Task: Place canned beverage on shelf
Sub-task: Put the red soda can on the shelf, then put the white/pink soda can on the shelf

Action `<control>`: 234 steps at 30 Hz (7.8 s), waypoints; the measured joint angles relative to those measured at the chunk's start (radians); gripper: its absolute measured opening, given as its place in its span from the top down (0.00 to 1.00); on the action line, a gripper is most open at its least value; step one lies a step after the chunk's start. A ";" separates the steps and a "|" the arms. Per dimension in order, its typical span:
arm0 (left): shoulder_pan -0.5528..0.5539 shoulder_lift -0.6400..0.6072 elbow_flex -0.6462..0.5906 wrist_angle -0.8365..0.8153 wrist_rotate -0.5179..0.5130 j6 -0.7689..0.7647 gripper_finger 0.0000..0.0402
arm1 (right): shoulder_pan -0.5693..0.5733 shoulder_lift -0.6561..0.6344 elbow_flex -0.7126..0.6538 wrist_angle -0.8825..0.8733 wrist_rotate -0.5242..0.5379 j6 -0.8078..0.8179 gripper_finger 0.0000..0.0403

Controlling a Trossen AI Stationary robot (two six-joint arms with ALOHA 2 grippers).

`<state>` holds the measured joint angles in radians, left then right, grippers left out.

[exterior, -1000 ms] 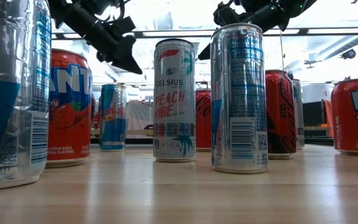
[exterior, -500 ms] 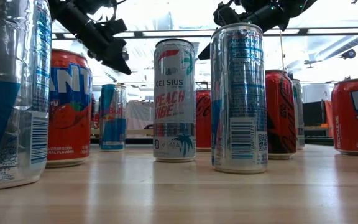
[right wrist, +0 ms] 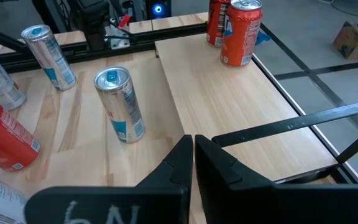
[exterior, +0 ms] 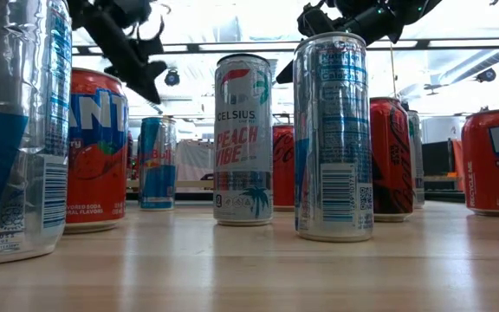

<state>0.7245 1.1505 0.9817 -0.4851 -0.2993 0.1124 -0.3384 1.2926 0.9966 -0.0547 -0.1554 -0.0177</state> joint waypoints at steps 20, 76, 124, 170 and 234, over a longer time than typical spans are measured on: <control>0.045 0.187 0.104 -0.115 -0.115 -0.065 1.00 | 0.000 0.000 0.000 0.000 0.001 -0.005 0.98; -0.065 0.042 0.088 -0.191 0.031 -0.054 1.00 | 0.000 0.000 0.000 -0.019 0.000 -0.008 0.98; -0.609 -0.369 -0.492 0.629 0.212 0.411 1.00 | 0.124 0.000 0.030 0.117 0.054 0.215 0.98; -0.571 -0.795 -0.445 0.403 -0.005 0.323 1.00 | 0.227 0.459 0.828 -1.173 0.181 0.783 0.98; -0.570 -0.676 -0.446 0.440 -0.006 0.327 1.00 | 0.043 0.192 0.575 -1.516 0.306 0.861 0.19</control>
<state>0.1543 0.4741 0.5358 -0.0449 -0.3058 0.4397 -0.2955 1.4850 1.5719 -1.5704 0.1509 0.8434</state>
